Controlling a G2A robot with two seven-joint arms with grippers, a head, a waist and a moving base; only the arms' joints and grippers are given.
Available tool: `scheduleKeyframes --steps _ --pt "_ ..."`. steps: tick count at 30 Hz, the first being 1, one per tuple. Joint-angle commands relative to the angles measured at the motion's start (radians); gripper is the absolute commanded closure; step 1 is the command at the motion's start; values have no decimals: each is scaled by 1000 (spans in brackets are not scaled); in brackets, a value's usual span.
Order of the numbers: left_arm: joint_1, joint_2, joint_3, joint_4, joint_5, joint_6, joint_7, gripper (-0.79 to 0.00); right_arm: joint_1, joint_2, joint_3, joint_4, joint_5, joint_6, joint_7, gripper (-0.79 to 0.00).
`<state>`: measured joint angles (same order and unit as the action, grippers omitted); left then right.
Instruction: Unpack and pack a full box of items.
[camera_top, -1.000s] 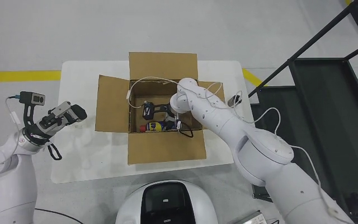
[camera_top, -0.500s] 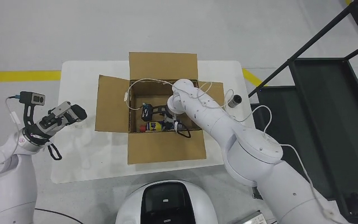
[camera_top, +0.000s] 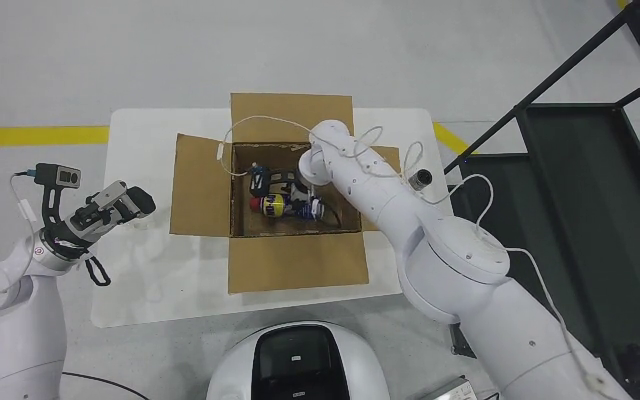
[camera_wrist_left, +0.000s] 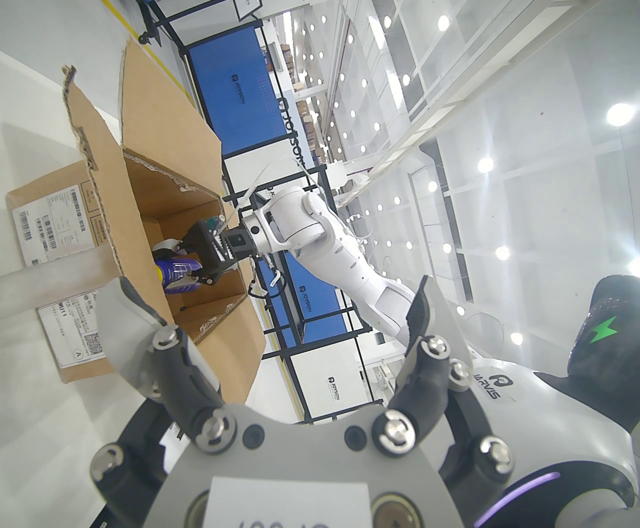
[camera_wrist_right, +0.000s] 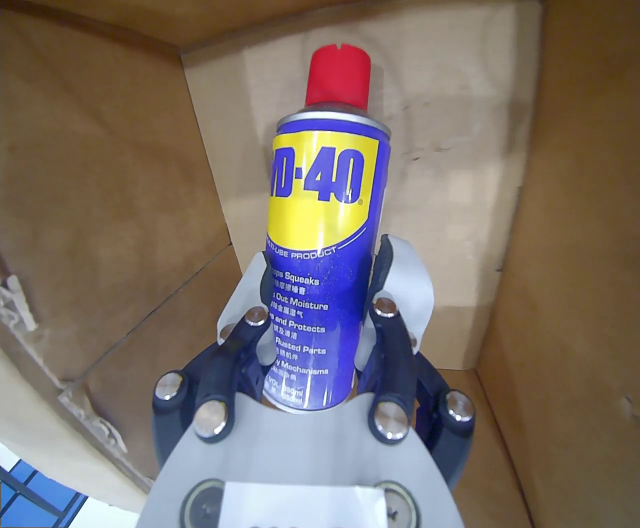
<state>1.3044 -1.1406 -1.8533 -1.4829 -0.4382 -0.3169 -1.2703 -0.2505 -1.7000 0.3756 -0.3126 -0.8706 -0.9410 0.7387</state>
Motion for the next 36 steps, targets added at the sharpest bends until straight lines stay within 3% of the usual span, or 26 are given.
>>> scheduleKeyframes --steps 1,8,15,16,17,36 --pt "0 0 0 0 0 0 0 -785 9 8 8 -1 0 -15 -21 0" --pt "0 0 0 0 0 0 0 -785 25 48 34 -4 -16 -27 -94 0" --pt "0 0 0 0 0 0 0 -785 -3 71 45 -54 -23 26 -54 0" --pt "0 0 0 0 0 0 0 -785 -9 73 47 -66 -20 35 -45 -283" --pt "0 0 0 0 0 0 0 -785 -15 73 50 -78 -12 45 -38 -785" --pt "0 0 0 0 0 0 0 -785 -84 47 49 -155 34 163 114 -785"
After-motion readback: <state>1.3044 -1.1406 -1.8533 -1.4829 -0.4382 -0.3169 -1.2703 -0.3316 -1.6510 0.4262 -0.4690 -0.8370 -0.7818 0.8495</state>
